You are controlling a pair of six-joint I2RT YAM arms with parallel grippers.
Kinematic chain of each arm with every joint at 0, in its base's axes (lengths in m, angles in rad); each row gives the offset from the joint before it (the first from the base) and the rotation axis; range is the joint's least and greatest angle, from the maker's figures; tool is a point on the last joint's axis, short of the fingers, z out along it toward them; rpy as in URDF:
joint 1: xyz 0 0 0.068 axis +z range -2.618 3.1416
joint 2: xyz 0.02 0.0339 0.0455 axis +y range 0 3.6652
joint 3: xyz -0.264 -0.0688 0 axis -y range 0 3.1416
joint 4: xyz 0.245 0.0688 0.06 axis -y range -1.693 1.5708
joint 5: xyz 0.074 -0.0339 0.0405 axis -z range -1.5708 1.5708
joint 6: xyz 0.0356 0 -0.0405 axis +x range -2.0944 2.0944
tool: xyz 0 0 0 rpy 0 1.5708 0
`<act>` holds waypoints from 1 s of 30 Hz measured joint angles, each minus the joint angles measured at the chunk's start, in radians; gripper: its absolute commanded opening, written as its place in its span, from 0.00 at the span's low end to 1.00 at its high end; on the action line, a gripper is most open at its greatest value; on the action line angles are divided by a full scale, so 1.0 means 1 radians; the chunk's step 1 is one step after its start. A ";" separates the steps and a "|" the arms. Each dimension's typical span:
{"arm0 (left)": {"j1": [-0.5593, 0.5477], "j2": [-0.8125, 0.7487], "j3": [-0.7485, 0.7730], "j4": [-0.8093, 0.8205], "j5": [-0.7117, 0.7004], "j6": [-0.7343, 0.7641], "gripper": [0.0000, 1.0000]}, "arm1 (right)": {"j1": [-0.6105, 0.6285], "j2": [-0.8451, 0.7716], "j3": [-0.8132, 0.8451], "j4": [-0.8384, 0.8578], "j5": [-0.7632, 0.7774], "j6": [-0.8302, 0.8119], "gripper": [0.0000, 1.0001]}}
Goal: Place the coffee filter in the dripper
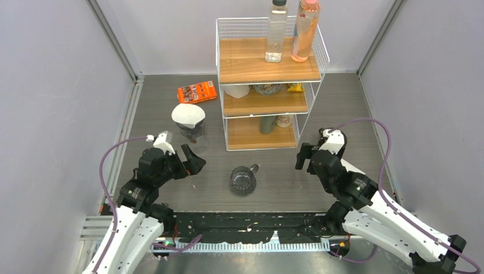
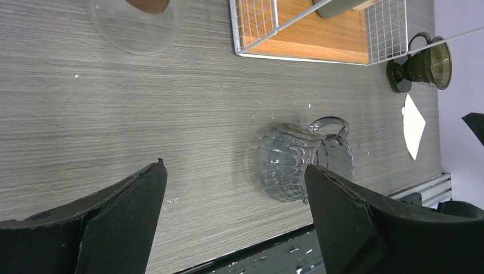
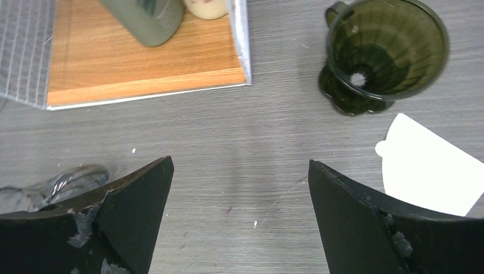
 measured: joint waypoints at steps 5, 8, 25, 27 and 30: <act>0.000 -0.044 -0.013 0.003 -0.034 0.002 0.99 | -0.161 0.018 0.000 -0.018 -0.044 0.034 0.96; 0.000 -0.097 -0.015 0.005 -0.073 0.009 0.99 | -0.303 0.047 0.000 -0.019 -0.090 0.040 0.96; 0.000 -0.137 -0.089 0.062 -0.113 0.022 0.99 | -0.838 0.452 0.048 0.155 -0.289 0.005 0.99; 0.000 -0.137 -0.089 0.066 -0.110 0.022 1.00 | -0.864 0.489 0.063 0.188 -0.302 -0.001 0.99; 0.000 -0.138 -0.091 0.070 -0.107 0.022 0.99 | -0.891 0.527 0.079 0.222 -0.315 -0.010 0.99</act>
